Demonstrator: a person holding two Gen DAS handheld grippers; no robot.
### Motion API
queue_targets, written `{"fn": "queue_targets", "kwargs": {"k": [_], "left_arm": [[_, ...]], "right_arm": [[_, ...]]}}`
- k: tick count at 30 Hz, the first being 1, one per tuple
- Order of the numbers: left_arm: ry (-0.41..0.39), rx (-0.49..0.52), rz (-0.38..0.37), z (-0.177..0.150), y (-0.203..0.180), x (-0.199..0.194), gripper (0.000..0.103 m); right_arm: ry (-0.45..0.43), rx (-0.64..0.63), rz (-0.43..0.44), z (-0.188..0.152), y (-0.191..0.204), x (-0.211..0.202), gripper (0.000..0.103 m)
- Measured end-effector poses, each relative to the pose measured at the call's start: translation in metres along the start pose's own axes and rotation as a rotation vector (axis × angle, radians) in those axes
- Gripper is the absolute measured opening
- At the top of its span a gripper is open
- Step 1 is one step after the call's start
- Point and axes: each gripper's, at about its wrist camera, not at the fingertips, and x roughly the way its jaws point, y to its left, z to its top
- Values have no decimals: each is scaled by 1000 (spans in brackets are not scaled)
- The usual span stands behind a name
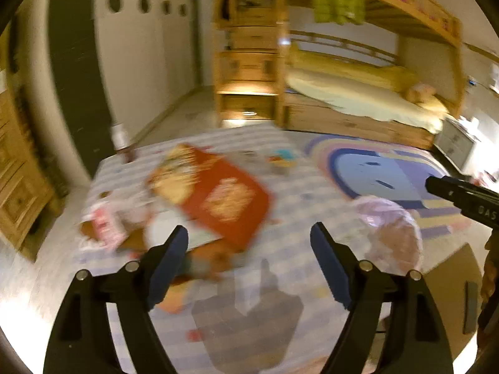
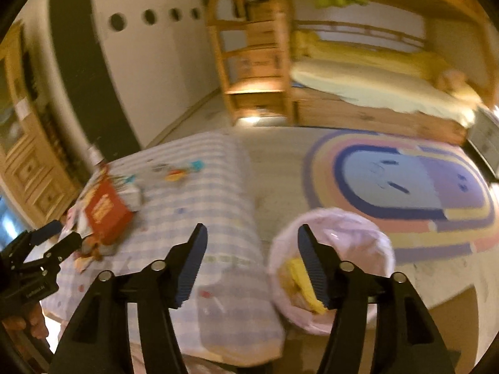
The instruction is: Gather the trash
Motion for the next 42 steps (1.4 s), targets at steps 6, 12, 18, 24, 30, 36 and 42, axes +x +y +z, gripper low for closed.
{"fn": "queue_targets", "kwargs": {"k": [6, 12, 18, 24, 30, 36, 42], "left_arm": [[4, -86, 132, -2, 63, 4, 79], [41, -156, 186, 3, 98, 24, 79], [64, -167, 200, 8, 113, 42, 79], [64, -151, 211, 12, 112, 49, 79], [70, -137, 205, 6, 105, 46, 79], [78, -124, 190, -1, 95, 37, 79], [72, -104, 185, -12, 85, 21, 79]], "right_arm": [[48, -144, 84, 16, 54, 49, 68], [116, -268, 75, 19, 87, 106, 70], [150, -350, 41, 31, 106, 153, 70], [163, -469, -17, 38, 121, 185, 69], [154, -502, -33, 44, 121, 183, 32], [159, -396, 55, 48, 110, 146, 10], [144, -308, 157, 42, 104, 105, 2]]}}
